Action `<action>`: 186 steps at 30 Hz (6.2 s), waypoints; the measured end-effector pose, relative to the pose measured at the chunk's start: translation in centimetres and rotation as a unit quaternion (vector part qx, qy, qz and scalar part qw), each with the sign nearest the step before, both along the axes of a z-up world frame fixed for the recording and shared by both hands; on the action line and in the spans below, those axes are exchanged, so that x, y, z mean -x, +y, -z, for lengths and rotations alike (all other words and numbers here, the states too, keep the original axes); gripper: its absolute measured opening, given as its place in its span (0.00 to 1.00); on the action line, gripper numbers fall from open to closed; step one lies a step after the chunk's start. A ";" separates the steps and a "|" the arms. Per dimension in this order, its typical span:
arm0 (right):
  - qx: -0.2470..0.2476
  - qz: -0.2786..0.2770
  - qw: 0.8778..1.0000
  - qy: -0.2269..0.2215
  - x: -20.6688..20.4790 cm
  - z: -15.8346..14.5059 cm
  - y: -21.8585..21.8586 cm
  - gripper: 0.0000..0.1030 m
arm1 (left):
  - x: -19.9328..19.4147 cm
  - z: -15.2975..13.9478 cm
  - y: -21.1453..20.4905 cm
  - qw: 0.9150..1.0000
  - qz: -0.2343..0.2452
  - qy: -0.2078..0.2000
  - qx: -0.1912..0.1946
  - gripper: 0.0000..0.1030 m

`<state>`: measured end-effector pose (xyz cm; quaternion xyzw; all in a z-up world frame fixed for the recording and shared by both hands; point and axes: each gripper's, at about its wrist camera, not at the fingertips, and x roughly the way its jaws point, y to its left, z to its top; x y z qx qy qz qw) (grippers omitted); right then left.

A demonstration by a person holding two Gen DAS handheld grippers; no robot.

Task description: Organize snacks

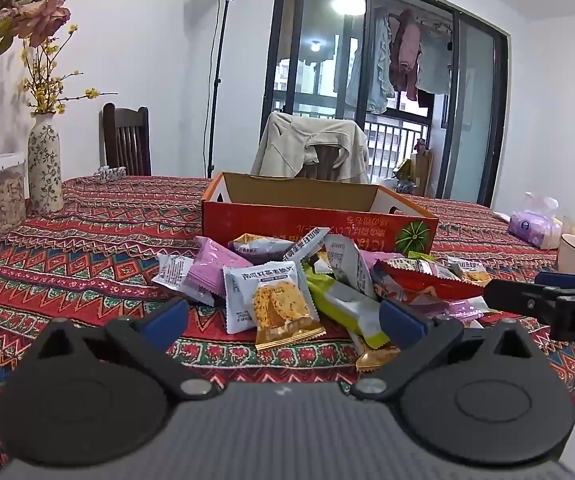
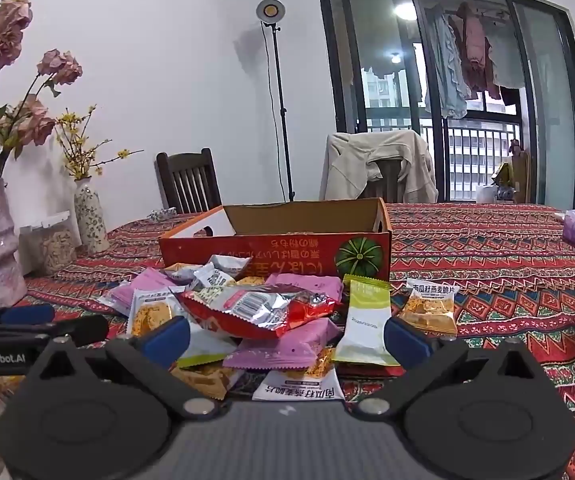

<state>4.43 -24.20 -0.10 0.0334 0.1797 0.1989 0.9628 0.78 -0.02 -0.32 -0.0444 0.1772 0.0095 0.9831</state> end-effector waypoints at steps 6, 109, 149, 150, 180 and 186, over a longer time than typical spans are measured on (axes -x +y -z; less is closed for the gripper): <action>0.006 0.006 1.000 0.010 -0.7 0.5 0.9 1.00 | -0.3 -0.1 0.1 1.000 0.003 0.007 0.001 1.00; 0.019 -0.008 1.000 0.024 -0.5 1.6 0.9 1.00 | -0.2 0.7 0.2 1.000 0.010 0.011 0.020 1.00; 0.075 0.004 0.996 0.050 -2.6 3.7 2.1 0.35 | -1.3 1.2 1.1 0.998 0.003 0.048 0.038 1.00; 0.073 0.006 0.996 0.048 -2.4 3.6 1.9 0.35 | -1.4 1.2 1.1 0.998 0.003 0.051 0.038 1.00; 0.028 0.060 0.998 -0.005 -4.0 1.4 -3.5 0.35 | -11.0 1.9 -0.9 0.990 -0.078 0.113 0.001 0.49; 0.026 0.053 0.998 -0.010 -4.5 1.5 -3.7 0.35 | -10.5 1.7 -0.4 0.990 -0.091 0.103 0.002 0.41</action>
